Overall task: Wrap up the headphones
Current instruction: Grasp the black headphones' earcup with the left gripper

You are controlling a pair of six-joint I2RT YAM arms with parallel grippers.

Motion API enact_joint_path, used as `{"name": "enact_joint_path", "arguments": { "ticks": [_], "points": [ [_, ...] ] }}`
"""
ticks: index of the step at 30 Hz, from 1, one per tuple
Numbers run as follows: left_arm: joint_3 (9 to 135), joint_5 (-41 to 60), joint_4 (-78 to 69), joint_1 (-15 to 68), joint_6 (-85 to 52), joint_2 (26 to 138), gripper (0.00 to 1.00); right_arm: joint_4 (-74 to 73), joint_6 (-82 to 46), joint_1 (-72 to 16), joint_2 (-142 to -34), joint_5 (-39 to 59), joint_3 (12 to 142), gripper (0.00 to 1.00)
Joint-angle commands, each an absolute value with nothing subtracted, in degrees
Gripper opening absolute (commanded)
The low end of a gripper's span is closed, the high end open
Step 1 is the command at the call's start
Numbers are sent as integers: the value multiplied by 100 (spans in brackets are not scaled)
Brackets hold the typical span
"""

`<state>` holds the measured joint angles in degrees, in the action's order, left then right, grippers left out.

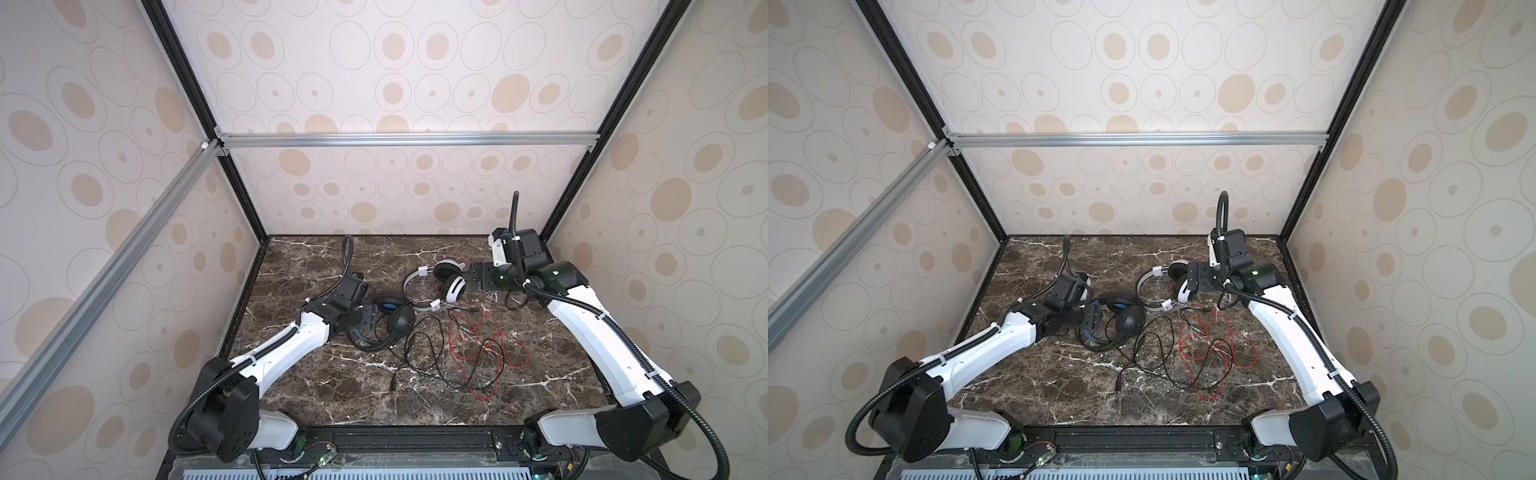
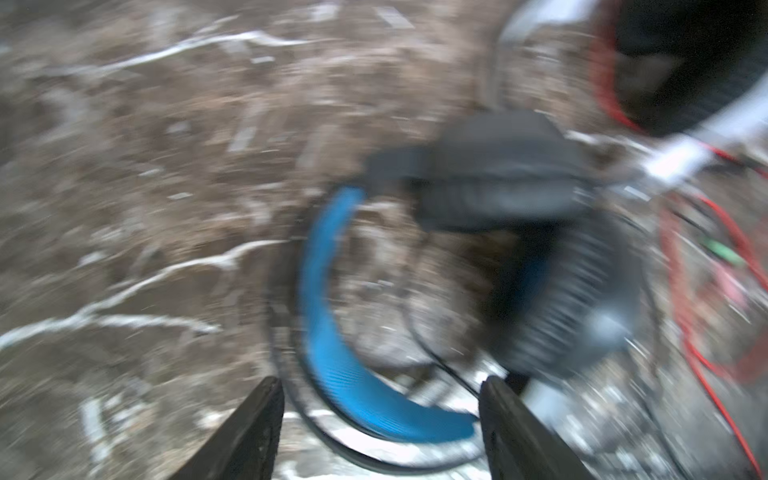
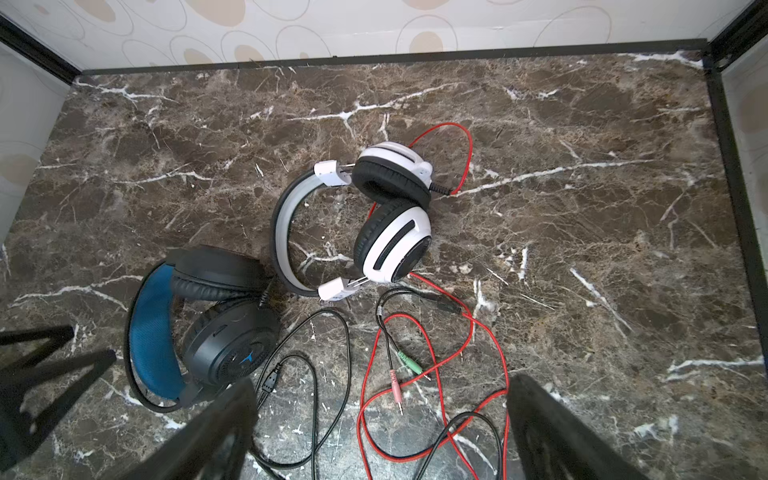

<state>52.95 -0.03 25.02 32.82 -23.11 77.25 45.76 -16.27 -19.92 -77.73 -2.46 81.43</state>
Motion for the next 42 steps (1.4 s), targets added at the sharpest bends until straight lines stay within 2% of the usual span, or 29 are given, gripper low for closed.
{"name": "enact_joint_path", "arguments": {
  "ticks": [1, 5, 8, 16, 23, 32, 42],
  "points": [
    [4837, -59, 2651, 3262, -2135, 7665, 70, 4535, -1703, -2045, -7857, -163, 8117, 96],
    [4670, 22, 2691, 3170, -2880, 7277, 68, 4524, -1699, -2039, -7814, -184, 8106, 96],
    [4640, 189, 2759, 3265, -3288, 7125, 72, 4500, -1696, -2045, -7764, -196, 7996, 97],
    [4478, 675, 2620, 3460, -2982, 6551, 76, 4075, -1804, -2056, -7447, 11, 7083, 97],
    [5076, 923, 2554, 3533, -2469, 7440, 79, 3465, -1633, -2055, -7102, 565, 6389, 97],
    [5150, 1185, 1788, 3771, -1934, 8486, 79, 4047, -1498, -2056, -7163, 404, 6992, 98],
    [5047, 853, 1259, 3949, -1539, 9114, 75, 4298, -1697, -2052, -7354, 367, 7486, 98]
  ]
}}
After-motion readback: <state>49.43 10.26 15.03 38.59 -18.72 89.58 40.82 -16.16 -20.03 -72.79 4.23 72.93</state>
